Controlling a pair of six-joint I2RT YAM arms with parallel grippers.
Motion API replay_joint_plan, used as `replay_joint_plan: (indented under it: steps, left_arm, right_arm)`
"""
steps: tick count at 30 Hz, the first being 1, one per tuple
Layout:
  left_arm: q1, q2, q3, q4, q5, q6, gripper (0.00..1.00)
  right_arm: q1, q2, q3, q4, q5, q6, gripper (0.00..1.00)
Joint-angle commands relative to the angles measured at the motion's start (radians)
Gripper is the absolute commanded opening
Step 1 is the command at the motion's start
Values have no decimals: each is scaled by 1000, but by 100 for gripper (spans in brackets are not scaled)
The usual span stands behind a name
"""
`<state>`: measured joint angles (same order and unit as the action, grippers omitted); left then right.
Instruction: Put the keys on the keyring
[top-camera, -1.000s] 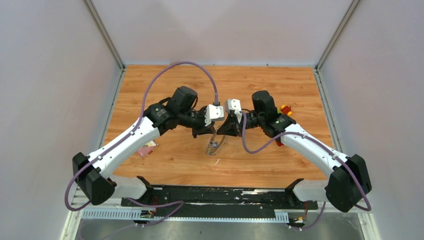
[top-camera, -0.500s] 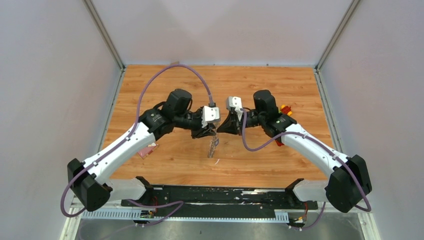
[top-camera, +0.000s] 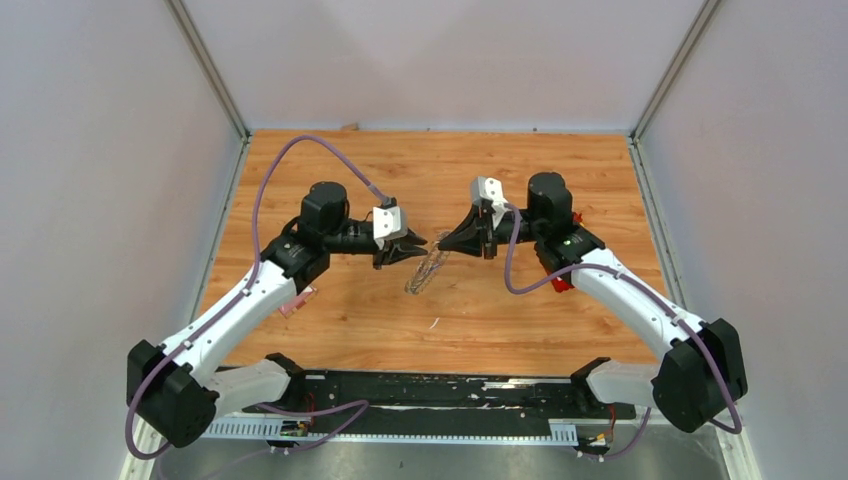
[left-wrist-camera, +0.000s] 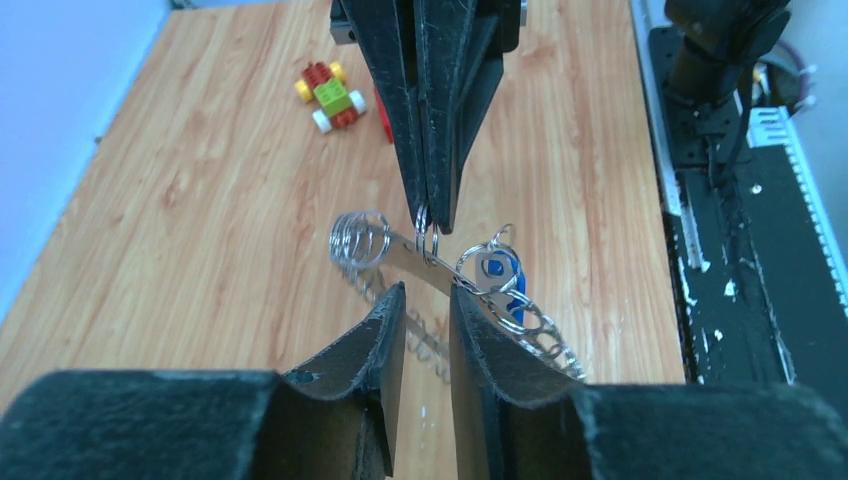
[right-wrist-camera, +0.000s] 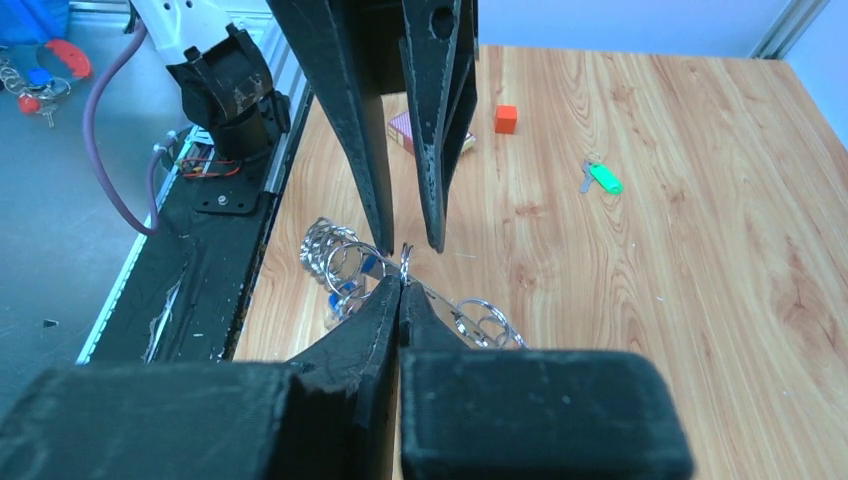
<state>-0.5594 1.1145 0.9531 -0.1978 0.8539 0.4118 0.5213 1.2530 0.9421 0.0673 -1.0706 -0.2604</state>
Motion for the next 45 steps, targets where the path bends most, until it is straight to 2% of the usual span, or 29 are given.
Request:
replay_joint_plan:
  steps: [1, 8, 15, 24, 30, 35, 41, 45]
  left_arm:
    - [3, 13, -40, 249, 118, -113, 28]
    - [1, 11, -86, 372, 145, -202, 20]
    - [1, 17, -112, 427, 156, -246, 14]
    - [1, 30, -119, 461, 154, -283, 0]
    - [1, 31, -115, 449, 135, -297, 0]
    - [-3, 17, -51, 263, 68, -198, 0]
    - [-45, 35, 84, -57, -67, -62, 0]
    - [-79, 82, 179, -218, -155, -30, 0]
  right_arm:
    - [-3, -40, -14, 140, -60, 60, 0]
    - [-4, -34, -26, 170, -69, 85, 0]
    - [-5, -29, -43, 207, -62, 111, 0]
    - [-3, -6, -55, 229, -57, 124, 0]
    - [0, 4, -55, 209, -26, 106, 0]
    - [2, 14, -41, 127, 32, 25, 5]
    - [41, 37, -20, 50, 93, -52, 18]
    - [61, 51, -14, 27, 107, -73, 25]
